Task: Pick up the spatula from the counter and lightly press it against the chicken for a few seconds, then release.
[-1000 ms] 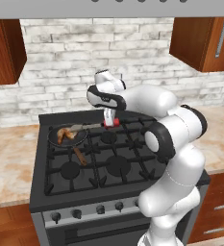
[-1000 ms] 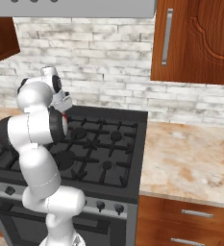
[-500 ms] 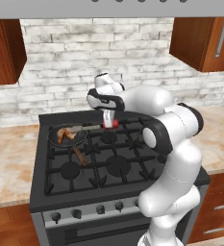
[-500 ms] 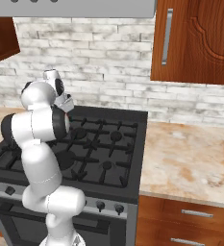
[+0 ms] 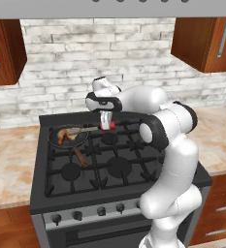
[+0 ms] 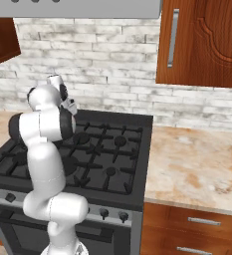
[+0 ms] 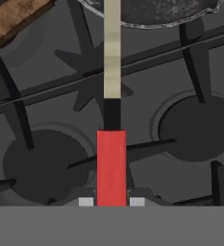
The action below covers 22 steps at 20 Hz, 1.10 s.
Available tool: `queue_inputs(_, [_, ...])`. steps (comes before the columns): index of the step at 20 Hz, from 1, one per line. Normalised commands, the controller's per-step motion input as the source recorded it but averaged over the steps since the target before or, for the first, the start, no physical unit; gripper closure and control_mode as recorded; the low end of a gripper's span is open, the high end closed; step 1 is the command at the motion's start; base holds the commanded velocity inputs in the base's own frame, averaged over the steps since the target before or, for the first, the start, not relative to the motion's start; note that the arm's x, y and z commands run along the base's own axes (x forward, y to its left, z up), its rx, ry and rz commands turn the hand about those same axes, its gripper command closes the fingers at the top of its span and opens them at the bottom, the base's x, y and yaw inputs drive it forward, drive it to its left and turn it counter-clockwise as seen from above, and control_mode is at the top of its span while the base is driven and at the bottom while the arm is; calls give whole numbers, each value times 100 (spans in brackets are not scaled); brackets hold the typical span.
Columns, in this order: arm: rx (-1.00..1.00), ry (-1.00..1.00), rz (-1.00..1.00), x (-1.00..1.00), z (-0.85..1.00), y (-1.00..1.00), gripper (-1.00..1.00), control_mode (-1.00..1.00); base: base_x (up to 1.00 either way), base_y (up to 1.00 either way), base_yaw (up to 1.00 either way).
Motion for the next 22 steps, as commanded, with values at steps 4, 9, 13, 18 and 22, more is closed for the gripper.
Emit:
queue_inputs(4, [0, 0, 0, 27, -17, 7, 100, -100, 0, 0, 0])
queue_inputs(9, [0, 0, 0, 28, -20, 7, 100, -100, 0, 0, 0])
queue_inputs(13, [0, 0, 0, 23, -16, 4, 100, -100, 0, 0, 0])
queue_inputs(18, [0, 0, 0, 13, -15, 1, 100, -100, 0, 0, 0])
queue_inputs(22, [-1, 0, 0, 0, -5, 2, 100, -100, 0, 0, 0])
